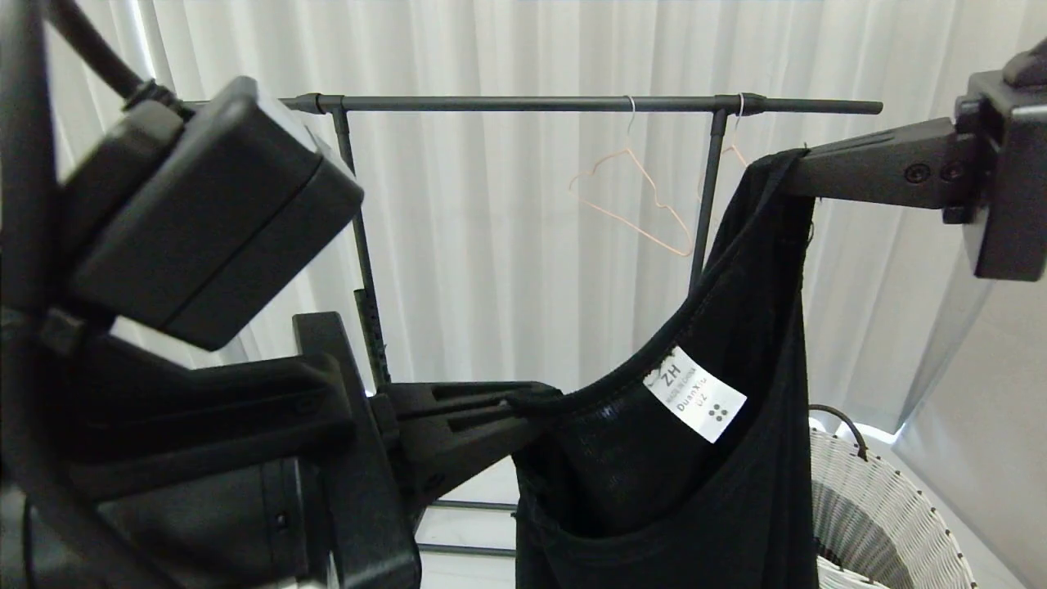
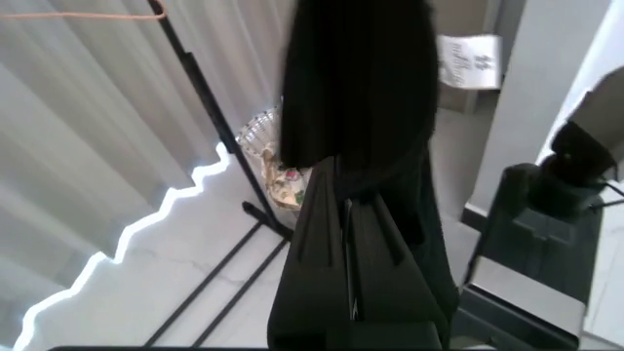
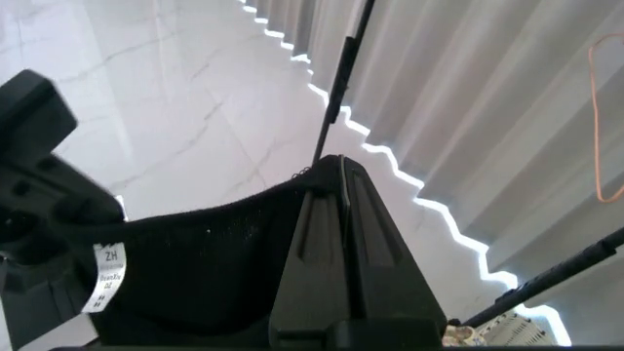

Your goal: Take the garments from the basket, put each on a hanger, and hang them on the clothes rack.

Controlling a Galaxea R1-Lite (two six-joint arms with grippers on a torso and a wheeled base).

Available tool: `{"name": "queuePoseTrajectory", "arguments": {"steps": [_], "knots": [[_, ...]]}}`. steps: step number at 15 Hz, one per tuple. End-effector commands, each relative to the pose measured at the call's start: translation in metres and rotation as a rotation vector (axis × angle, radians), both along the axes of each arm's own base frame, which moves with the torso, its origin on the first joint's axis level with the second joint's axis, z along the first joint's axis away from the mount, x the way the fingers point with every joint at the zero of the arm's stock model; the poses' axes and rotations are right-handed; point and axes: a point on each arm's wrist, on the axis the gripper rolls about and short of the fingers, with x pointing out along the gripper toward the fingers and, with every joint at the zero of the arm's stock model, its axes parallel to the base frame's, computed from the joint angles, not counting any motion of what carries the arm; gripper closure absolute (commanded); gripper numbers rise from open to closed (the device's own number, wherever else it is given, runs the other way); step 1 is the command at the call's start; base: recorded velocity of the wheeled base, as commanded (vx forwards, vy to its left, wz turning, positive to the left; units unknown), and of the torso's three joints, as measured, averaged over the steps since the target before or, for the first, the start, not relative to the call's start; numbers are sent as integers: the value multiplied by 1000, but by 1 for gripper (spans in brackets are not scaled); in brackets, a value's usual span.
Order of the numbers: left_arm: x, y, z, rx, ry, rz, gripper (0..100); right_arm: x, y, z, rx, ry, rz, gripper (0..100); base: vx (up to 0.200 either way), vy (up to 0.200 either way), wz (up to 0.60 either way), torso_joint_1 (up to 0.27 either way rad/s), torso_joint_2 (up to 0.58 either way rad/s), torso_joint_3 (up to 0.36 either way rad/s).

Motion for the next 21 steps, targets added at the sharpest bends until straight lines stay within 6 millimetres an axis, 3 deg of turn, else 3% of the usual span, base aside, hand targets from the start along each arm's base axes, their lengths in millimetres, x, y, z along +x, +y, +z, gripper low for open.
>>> {"name": "queuePoseTrajectory", "arguments": {"steps": [1, 5, 6, 7, 9, 14, 15, 19, 21], "knots": [[-12, -3, -2, 1, 0, -34, 100, 8, 10, -4, -17, 13, 1, 100, 0, 0, 0, 0, 0, 0], [-6, 0, 1, -4, -10, 31, 100, 6, 8, -5, -21, 16, -10, 100, 0, 0, 0, 0, 0, 0], [5, 3, 7, -18, -20, 91, 100, 4, 4, -3, -18, 15, -10, 100, 0, 0, 0, 0, 0, 0], [33, 8, 22, -52, -39, 211, 100, 0, -6, -5, -33, 29, -27, 100, 0, 0, 0, 0, 0, 0], [48, 11, 36, -88, -61, 251, 100, -5, -18, -5, -50, 41, -47, 100, 0, 0, 0, 0, 0, 0], [52, 10, 29, -63, -47, 247, 100, -5, -22, -9, -87, 46, -129, 100, 0, 0, 0, 0, 0, 0], [53, 8, 27, -56, -44, 250, 100, -6, -23, -10, -97, 53, -127, 0, 0, 0, 0, 0, 0, 0], [57, 7, 18, -23, -34, 304, 100, -16, -35, -23, -120, 72, -124, 0, 0, 0, 0, 0, 0, 0], [60, 12, 2, 37, -18, 364, 100, -25, -46, -31, -129, 81, -132, 0, 0, 0, 0, 0, 0, 0]]}}
